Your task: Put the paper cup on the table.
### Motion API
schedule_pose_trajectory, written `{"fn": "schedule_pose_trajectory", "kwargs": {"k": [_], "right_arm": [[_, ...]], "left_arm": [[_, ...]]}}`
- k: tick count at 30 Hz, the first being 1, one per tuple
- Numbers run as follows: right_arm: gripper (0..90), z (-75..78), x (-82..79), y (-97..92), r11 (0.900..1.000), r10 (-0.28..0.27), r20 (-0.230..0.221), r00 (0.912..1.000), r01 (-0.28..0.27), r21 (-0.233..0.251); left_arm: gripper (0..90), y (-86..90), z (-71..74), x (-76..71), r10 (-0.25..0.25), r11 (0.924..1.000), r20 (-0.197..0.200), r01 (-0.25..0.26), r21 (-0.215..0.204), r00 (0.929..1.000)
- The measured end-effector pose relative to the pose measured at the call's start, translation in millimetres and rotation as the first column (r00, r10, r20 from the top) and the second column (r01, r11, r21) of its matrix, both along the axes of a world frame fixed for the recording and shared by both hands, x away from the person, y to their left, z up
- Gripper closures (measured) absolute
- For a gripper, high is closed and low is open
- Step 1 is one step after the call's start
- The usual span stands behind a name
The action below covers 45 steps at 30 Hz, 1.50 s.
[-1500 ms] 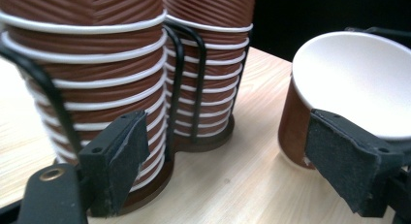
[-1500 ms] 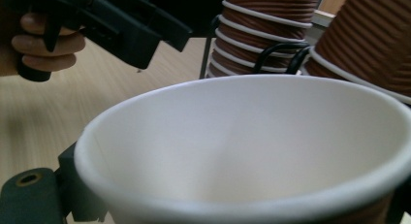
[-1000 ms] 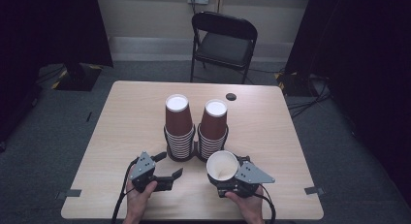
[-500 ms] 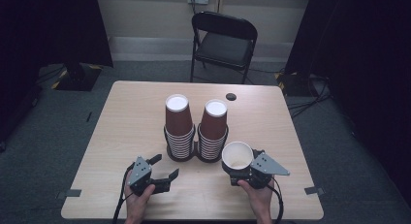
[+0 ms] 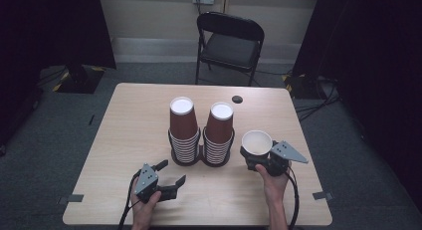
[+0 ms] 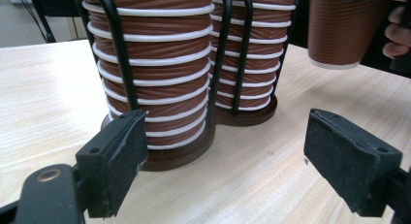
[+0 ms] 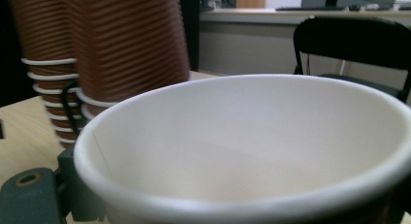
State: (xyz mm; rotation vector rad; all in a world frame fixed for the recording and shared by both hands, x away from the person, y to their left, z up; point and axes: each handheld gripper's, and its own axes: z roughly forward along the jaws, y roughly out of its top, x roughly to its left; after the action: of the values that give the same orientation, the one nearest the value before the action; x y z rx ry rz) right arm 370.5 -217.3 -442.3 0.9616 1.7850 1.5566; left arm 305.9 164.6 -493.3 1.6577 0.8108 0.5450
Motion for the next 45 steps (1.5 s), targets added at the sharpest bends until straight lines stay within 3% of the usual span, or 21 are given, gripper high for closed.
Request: {"fn": "schedule_pose_trajectory", "kwargs": {"k": [4,11,13,17,20,22,29,35,39,45], "right_arm": [[8.5,0.0,12.9,-4.6,0.9994,-0.033,-0.021,0.9992,0.033,0.006],[8.3,-1.4,34.9,-11.4,0.9953,-0.090,-0.014,0.9959,0.090,0.037],[8.3,-3.2,42.2,-11.6,0.9930,-0.111,-0.014,0.9937,0.112,0.039],[8.3,-15.7,55.5,-15.3,0.9840,-0.166,-0.064,0.9841,0.169,0.056],[8.3,-24.0,62.5,-15.2,0.9829,-0.173,-0.086,0.9812,0.178,0.049],[8.3,-26.0,64.2,-14.0,0.9830,-0.167,-0.087,0.9821,0.173,0.062],[8.3,-38.1,70.0,-13.4,0.9857,-0.161,-0.105,0.9814,0.165,0.035],[8.3,-38.4,67.9,-16.0,0.9873,-0.155,-0.109,0.9819,0.158,0.020],[8.3,-36.2,65.0,-18.1,0.9869,-0.159,-0.143,0.9769,0.161,0.006],[8.2,-35.2,62.5,-20.1,0.9846,-0.175,-0.170,0.9699,0.173,-0.027]], "left_arm": [[15.5,-3.2,-2.6,-1.5,0.003,1.0000,0.008,-0.003,0.004,1.0000],[15.7,-7.5,-2.3,-5.1,-0.001,0.9991,0.035,-0.001,0.041,0.9994],[15.6,-6.3,-2.7,-6.2,0.009,0.9996,0.043,-0.011,0.027,0.9990],[15.7,-4.2,-3.4,-7.7,0.002,1.0000,0.061,-0.002,0.003,0.9981],[15.7,-4.2,-3.6,-9.0,0.001,1.0000,0.075,-0.002,0.006,0.9971],[15.7,-4.4,-3.6,-8.7,0.006,1.0000,0.073,-0.006,0.005,0.9973],[15.7,-4.2,-3.7,-9.1,0.007,1.0000,0.077,-0.007,0.000,0.9970],[16.2,-2.6,-3.8,-8.5,-0.010,0.9999,0.073,0.010,-0.004,0.9973],[16.1,-2.4,-3.9,-9.2,-0.004,1.0000,0.078,0.004,-0.003,0.9969],[16.1,-0.3,-4.6,-9.8,0.005,0.9993,0.083,-0.002,-0.039,0.9965]]}}
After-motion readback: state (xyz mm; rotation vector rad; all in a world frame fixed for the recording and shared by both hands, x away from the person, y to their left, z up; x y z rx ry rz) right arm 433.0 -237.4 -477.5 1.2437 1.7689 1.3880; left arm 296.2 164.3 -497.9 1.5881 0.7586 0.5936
